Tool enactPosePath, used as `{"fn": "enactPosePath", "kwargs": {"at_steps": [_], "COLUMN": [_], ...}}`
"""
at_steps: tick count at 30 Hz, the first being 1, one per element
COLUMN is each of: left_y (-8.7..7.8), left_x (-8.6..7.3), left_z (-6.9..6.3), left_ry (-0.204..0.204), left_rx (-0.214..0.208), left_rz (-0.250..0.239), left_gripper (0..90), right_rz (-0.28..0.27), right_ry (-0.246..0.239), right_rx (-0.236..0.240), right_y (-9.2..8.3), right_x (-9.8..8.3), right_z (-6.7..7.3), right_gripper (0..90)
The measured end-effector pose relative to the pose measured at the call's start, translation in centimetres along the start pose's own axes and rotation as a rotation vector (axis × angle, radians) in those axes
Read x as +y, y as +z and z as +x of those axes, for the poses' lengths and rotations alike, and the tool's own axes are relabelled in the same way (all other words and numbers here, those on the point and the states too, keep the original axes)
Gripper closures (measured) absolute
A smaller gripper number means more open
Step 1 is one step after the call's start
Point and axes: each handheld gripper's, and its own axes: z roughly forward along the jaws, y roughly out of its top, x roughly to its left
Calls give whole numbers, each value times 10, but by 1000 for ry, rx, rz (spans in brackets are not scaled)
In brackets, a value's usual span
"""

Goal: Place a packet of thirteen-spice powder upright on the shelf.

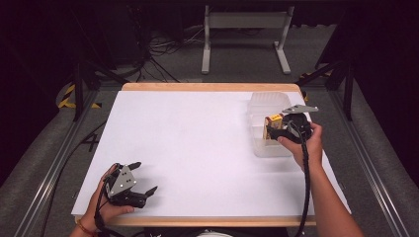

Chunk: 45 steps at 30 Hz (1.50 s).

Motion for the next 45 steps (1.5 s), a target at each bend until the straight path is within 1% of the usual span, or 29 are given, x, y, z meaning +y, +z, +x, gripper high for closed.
{"fn": "enactPosePath", "kwargs": {"at_steps": [4,9,14,18,22,25,31,35,36,39,42,45], "left_y": [0,0,0,0,0,0,0,1,1,2,2,2], "left_x": [0,0,0,0,0,0,0,0,0,0,0,0], "left_z": [0,0,0,0,0,-1,-1,-1,-1,-1,0,0], "left_ry": [2,3,3,0,4,0,4,4,4,1,-1,-1], "left_rx": [1,1,1,0,2,0,-1,-1,0,-1,0,-1], "left_rz": [1,1,0,1,2,2,4,7,9,12,14,14], "left_gripper": [68,68,68,68,68,68,68,68,68,68,68,68], "right_rz": [-3,-11,-21,-28,-29,-32,-32,-30,-32,-40,-53,-57], "right_ry": [-6,-26,-64,-92,-100,-106,-138,-158,-161,-175,-178,-190], "right_rx": [3,14,20,11,14,11,5,12,9,24,29,25], "right_y": [-3,-6,-11,-16,-20,-23,-29,-33,-34,-37,-40,-41], "right_x": [-1,-2,-4,-6,-7,-9,-15,-20,-22,-25,-29,-32], "right_z": [1,3,6,7,7,7,9,8,8,7,5,6], "right_gripper": [240,230,220,216,213,213,210,208,208,208,208,208]}}
